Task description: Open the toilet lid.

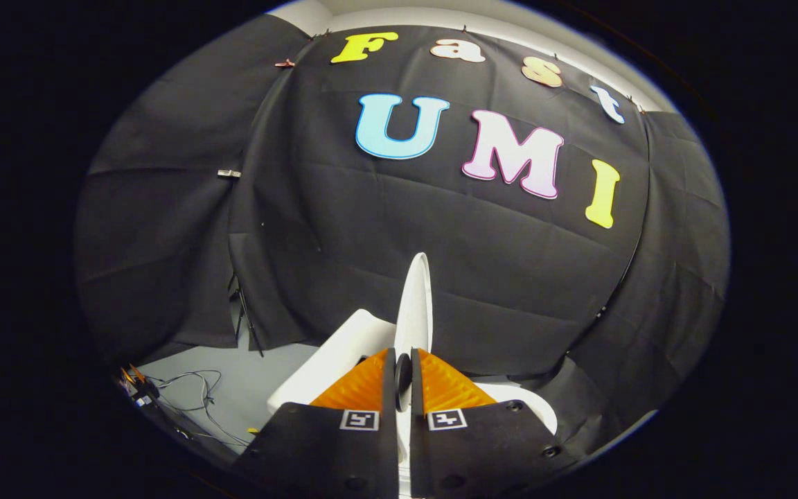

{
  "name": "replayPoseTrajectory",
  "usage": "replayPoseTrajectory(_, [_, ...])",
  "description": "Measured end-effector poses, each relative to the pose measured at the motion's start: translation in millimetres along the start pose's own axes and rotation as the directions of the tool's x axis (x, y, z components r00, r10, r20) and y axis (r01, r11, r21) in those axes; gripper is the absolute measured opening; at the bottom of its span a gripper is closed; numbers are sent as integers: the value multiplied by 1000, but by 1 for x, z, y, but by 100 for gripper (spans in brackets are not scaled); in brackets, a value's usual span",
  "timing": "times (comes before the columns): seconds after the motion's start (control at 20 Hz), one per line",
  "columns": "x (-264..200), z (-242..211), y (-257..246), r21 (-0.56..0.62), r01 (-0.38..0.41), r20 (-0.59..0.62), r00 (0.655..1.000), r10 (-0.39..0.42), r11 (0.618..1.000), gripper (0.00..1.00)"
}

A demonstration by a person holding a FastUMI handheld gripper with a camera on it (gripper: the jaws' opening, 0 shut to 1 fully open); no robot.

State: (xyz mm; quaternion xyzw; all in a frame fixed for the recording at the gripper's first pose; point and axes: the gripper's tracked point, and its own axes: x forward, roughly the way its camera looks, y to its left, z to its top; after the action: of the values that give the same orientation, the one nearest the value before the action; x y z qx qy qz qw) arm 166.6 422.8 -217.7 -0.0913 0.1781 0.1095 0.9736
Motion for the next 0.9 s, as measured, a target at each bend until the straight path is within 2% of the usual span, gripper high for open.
replayPoseTrajectory(0.3, [-1,-2,-2,14,1,5,1000,-1,1000,13])
replayPoseTrajectory(0.45, [-1,-7,4,34,-24,-16,1000,25,999,20])
replayPoseTrajectory(0.6, [-4,-7,2,29,-17,-15,1000,18,999,23])
replayPoseTrajectory(0.7, [-8,-8,5,35,-25,-14,1000,26,999,29])
replayPoseTrajectory(0.75, [-9,-8,5,30,-23,-14,1000,23,999,37])
replayPoseTrajectory(0.8, [-11,-7,6,23,-25,-12,1000,25,999,39])
replayPoseTrajectory(0.9, [-16,-5,10,0,-35,-3,999,35,999,54])
